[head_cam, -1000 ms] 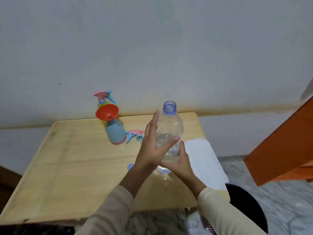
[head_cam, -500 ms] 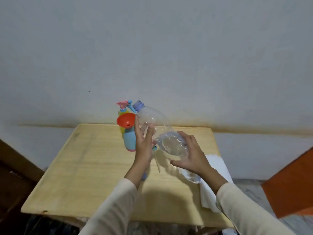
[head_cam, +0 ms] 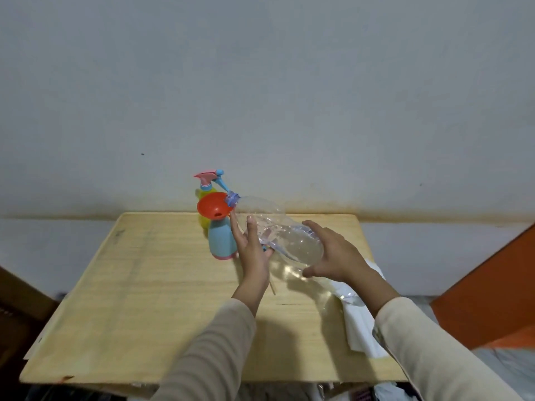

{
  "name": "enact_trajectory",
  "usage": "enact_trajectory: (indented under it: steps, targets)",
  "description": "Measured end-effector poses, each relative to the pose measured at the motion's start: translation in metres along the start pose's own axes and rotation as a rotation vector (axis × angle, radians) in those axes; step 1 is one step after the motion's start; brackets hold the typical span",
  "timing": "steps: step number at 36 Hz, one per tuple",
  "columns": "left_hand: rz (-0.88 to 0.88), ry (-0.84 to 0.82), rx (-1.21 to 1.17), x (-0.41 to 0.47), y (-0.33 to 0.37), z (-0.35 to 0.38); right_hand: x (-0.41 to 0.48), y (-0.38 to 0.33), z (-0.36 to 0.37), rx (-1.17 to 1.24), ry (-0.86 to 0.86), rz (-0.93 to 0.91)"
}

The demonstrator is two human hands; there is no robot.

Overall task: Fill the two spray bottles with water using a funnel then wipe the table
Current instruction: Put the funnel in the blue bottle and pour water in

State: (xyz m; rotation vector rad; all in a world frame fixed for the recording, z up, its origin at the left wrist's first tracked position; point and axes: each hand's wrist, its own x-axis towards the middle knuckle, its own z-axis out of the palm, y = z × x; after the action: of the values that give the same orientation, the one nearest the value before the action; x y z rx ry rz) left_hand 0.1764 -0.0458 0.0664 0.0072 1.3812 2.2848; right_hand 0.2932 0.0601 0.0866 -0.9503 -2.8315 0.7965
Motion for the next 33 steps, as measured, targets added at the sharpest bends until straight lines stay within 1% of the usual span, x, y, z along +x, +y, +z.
enact_trajectory:
  steps: [15, 26, 33]
  targets:
    - [-0.061, 0.006, -0.083, 0.007, -0.001, 0.005, 0.008, -0.015, -0.02, -0.127, -0.072, 0.065]
    - [-0.064, 0.008, -0.109, 0.01, -0.001, 0.01, 0.013, -0.025, -0.034, -0.222, -0.074, 0.066]
    - [-0.141, 0.029, -0.159, 0.012, -0.004, 0.01, 0.012, -0.028, -0.039, -0.259, -0.066, 0.058]
